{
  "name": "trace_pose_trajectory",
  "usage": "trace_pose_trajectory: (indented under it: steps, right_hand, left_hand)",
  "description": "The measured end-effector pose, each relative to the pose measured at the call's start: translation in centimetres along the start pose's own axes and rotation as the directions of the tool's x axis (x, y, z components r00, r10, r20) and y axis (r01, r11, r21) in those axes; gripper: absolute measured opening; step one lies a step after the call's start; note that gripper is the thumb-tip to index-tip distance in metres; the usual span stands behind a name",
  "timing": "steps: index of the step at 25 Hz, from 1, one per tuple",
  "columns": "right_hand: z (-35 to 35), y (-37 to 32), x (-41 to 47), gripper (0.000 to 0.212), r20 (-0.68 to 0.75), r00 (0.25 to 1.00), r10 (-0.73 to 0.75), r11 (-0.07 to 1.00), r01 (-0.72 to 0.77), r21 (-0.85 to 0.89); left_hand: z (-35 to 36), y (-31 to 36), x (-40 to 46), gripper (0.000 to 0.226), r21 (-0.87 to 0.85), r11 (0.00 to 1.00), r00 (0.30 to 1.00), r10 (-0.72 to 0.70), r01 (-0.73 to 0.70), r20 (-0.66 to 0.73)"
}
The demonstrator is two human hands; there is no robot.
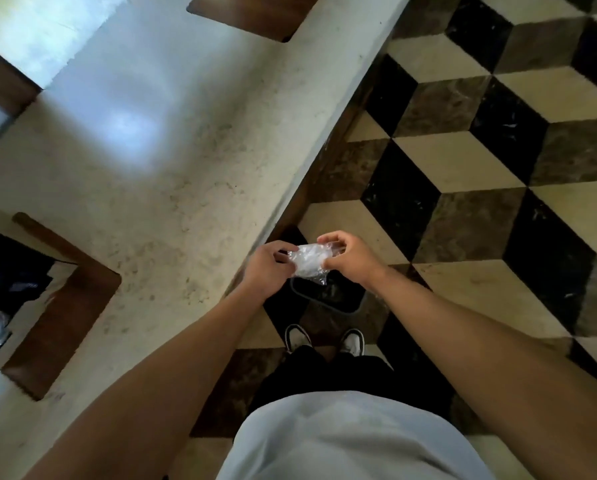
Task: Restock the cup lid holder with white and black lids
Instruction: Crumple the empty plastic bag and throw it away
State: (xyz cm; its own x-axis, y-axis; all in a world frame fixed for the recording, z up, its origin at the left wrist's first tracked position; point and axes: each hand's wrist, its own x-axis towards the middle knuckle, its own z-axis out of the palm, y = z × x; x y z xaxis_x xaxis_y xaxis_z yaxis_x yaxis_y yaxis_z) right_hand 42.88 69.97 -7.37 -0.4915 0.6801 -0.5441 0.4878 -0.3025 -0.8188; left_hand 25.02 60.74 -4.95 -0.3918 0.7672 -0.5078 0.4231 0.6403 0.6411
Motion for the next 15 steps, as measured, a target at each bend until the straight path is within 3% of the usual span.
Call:
trace_pose_trajectory:
  steps: [8, 12, 15]
  right_hand:
    - [-1.7, 8.5, 7.0, 0.051, -0.146, 0.978, 0.148, 0.986, -0.157, -0.051]
    - [-0.5, 17.2, 13.5, 0.047, -0.143, 0.969, 0.199, 0.969, -0.217, -0.119]
    - [1.4, 25.1, 19.4, 0.047, -0.17, 0.957, 0.237, 0.956, -0.26, -0.132]
  left_hand:
    - [9.3, -3.4, 9.6, 0.039, -0.01, 0.997, 0.992, -0.077, 0.078, 0.099]
    - [16.7, -9.4, 16.0, 0.043, -0.045, 0.981, 0.976, -0.181, 0.188, 0.119]
    - [22.2, -15.2, 21.4, 0.032, -0.063, 0.968, 0.962, -0.233, 0.244, 0.144]
